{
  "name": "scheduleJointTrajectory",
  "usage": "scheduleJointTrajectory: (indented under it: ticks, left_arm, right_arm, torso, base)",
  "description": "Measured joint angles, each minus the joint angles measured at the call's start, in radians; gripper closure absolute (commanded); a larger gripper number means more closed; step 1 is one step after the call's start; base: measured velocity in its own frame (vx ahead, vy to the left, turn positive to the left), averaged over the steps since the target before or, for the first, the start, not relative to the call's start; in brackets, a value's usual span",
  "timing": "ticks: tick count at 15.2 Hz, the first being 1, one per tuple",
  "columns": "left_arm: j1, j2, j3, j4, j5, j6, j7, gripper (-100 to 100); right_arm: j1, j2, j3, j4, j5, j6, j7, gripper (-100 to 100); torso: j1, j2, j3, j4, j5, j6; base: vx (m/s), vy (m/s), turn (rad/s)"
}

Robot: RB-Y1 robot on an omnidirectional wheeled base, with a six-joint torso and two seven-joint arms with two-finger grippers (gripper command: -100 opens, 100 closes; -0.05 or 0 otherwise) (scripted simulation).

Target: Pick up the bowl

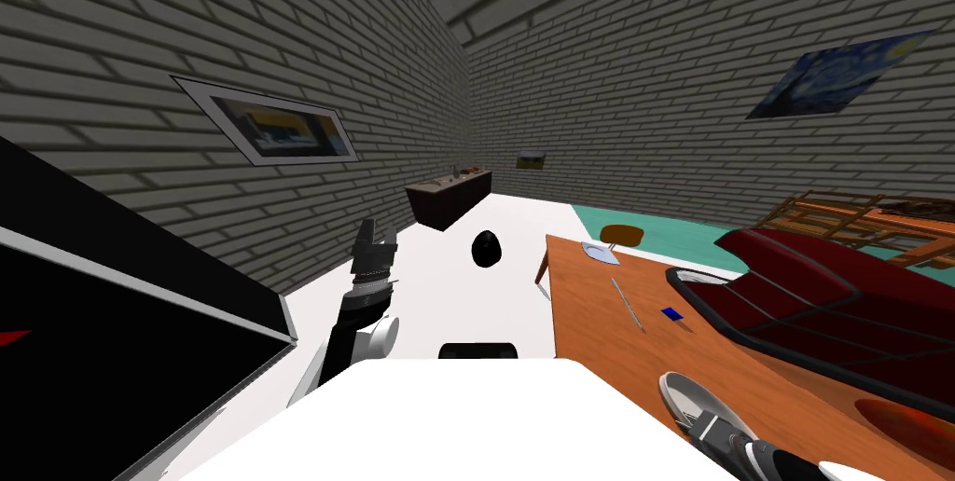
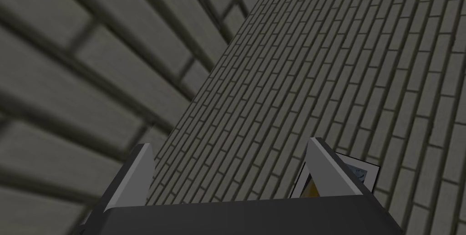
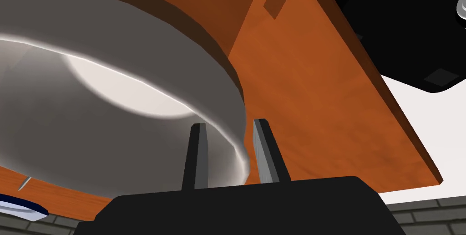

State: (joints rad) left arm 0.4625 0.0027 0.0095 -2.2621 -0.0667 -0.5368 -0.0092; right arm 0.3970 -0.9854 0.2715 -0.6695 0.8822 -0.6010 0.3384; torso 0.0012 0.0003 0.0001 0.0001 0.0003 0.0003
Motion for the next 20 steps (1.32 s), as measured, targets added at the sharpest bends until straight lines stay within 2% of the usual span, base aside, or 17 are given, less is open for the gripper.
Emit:
scheduleJointTrajectory:
  ticks: [3, 4, 8, 20]
  left_arm:
    - [0.000, 0.000, 0.000, 0.000, 0.000, 0.000, 0.000, 0]
    - [0.000, 0.000, 0.000, 0.000, 0.000, 0.000, 0.000, 0]
    - [0.000, 0.000, 0.000, 0.000, 0.000, 0.000, 0.000, 0]
    - [0.000, 0.000, 0.000, 0.000, 0.000, 0.000, 0.000, 0]
  right_arm:
    - [0.000, 0.001, 0.000, 0.000, -0.001, 0.000, -0.002, 100]
    - [0.005, -0.004, -0.002, -0.014, 0.013, 0.003, -0.015, 100]
    - [0.013, -0.018, -0.008, -0.056, 0.056, 0.017, -0.081, 100]
    - [0.061, -0.074, -0.021, -0.227, 0.202, 0.072, -0.318, 100]
  torso:
    - [-0.001, 0.001, 0.000, 0.000, 0.000, -0.001]
    - [-0.001, 0.002, 0.001, 0.000, 0.000, -0.002]
    - [-0.001, 0.005, 0.003, 0.001, 0.000, -0.001]
    - [0.001, 0.005, 0.003, 0.001, 0.002, -0.003]
  base:
    - [-0.015, -0.001, 0.019]
    - [-0.079, -0.008, 0.072]
    - [-0.059, -0.006, 0.026]
    - [-0.052, -0.003, 0.029]
